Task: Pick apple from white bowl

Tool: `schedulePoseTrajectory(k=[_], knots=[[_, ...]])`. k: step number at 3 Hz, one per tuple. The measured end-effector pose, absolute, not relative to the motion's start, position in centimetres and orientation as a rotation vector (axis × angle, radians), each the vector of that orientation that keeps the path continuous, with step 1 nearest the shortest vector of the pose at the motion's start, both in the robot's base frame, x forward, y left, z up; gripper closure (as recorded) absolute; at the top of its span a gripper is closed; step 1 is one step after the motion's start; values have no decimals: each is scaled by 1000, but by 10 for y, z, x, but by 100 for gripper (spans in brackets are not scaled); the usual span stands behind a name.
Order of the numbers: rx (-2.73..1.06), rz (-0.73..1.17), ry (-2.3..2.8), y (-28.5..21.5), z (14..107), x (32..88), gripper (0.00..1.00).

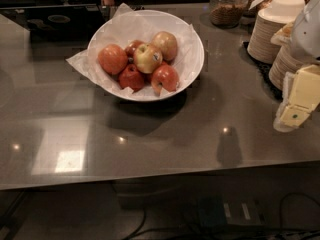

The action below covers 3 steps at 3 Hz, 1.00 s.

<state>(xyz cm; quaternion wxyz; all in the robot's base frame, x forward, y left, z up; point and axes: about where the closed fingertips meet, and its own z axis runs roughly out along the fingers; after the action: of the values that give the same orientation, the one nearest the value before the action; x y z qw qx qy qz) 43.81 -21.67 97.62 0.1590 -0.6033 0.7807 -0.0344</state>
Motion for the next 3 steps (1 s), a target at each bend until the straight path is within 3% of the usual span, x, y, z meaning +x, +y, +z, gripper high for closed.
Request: schedulePoseTrajectory(k=[2,3], knots=[[-1790,-88,2148,-202,979,450,0],[-1873,-62,1970,-171,994,467,0]])
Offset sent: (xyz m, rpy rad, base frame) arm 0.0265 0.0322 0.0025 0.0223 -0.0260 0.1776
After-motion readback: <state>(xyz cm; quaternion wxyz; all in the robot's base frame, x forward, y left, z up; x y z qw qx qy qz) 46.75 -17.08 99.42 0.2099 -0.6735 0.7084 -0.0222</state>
